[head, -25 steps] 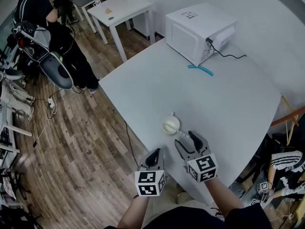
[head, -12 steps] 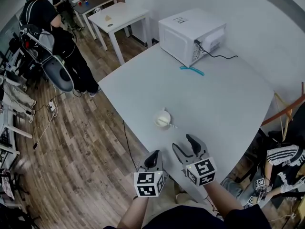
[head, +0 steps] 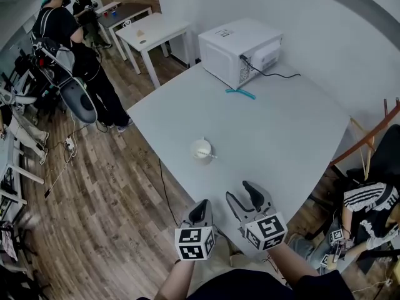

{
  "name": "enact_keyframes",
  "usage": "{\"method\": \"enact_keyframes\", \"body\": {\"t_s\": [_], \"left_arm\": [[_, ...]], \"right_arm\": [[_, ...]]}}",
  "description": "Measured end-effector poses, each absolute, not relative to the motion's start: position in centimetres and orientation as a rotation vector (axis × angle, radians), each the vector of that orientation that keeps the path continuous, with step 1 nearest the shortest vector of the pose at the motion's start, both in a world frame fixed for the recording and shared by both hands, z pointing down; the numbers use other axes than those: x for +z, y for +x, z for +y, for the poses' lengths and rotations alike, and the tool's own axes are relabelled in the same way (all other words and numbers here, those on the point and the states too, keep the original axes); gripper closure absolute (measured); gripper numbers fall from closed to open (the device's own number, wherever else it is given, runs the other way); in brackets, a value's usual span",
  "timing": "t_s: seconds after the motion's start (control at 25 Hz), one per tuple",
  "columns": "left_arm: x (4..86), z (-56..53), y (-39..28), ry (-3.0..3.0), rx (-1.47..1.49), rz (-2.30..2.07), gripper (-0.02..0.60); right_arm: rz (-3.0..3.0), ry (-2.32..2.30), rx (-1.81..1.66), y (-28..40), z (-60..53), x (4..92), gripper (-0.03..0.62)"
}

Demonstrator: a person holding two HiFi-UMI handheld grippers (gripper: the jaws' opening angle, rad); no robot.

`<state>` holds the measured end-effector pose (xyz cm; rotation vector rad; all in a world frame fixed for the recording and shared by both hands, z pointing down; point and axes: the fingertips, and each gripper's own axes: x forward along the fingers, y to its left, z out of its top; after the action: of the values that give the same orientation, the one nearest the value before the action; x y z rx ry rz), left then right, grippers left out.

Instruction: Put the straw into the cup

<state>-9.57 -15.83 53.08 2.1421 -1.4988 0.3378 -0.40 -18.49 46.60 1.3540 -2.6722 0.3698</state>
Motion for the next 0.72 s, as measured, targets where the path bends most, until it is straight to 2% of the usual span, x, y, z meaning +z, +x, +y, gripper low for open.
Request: {"method": "enact_keyframes", "body": {"t_s": [0.16,0.32,0.44,0.72], "left_arm": [[52.5,-13.9,-8.3,2.155,0.337,-1.51,0.565],[52.0,-11.9,-6.9,2.172,0.336,-1.512,0.565],[51.6,-10.6,-5.8,2.191,0.342,-1.511,0.565],[50.9,-7.1,-3.8,2.23,0.349,-1.497,0.565]], "right_arm": [[-2.692,1.349,0.369,0.9,-16.0,45.9,0.371],[-2.686,1.364,0.347,2.5,-13.7,45.3,0.496],[-2.688,1.367,0.349,3.5,-12.2,44.8,0.534],[-2.711,1.394,0.348,5.5,-8.2,44.0,0.549]]}}
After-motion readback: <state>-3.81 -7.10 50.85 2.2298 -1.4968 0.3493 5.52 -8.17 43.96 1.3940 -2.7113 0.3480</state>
